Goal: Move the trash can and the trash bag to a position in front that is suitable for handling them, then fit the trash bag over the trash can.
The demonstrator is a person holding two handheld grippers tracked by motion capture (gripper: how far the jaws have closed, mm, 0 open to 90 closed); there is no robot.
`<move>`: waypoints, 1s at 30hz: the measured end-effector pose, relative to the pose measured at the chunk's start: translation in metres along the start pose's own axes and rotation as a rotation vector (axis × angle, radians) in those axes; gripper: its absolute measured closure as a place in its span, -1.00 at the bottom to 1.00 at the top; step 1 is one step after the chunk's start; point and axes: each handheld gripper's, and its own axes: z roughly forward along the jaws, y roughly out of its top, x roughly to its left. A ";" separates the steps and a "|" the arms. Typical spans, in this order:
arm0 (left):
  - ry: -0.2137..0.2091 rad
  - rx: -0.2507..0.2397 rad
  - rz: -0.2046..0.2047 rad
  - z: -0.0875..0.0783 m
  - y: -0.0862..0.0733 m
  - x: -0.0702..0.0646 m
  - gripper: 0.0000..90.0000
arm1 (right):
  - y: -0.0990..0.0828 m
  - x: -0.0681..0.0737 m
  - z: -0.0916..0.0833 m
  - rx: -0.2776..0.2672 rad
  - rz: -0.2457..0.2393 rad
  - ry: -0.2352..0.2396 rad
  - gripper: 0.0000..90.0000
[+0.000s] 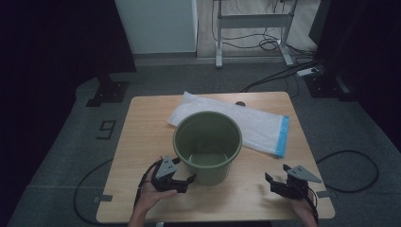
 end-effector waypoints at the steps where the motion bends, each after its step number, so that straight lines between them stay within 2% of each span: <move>1: 0.002 0.000 0.002 0.002 0.001 0.000 -0.68 | 0.000 0.000 0.001 0.002 0.000 0.000 -0.66; 2: 0.019 0.001 0.002 0.005 0.004 0.000 -0.68 | 0.000 0.001 0.001 0.006 -0.001 0.001 -0.66; 6: 0.035 -0.003 -0.015 0.008 0.005 0.000 -0.68 | -0.001 0.001 0.001 0.005 -0.004 0.002 -0.66; 10: 0.075 0.008 -0.005 0.000 0.002 -0.005 -0.68 | 0.000 0.002 -0.001 0.000 -0.005 0.000 -0.66; 14: 0.097 0.006 -0.048 -0.017 -0.010 -0.003 -0.68 | 0.000 0.000 -0.001 -0.005 0.004 -0.007 -0.66; 20: 0.124 0.013 -0.084 -0.033 -0.035 0.002 -0.68 | 0.001 0.001 0.000 0.001 -0.009 -0.027 -0.67; 28: 0.144 0.043 -0.108 -0.033 -0.050 0.010 -0.68 | 0.006 0.006 0.010 0.016 -0.047 -0.043 -0.67; 30: 0.150 0.052 -0.109 -0.033 -0.052 0.012 -0.68 | 0.011 0.007 0.015 0.017 -0.071 -0.050 -0.67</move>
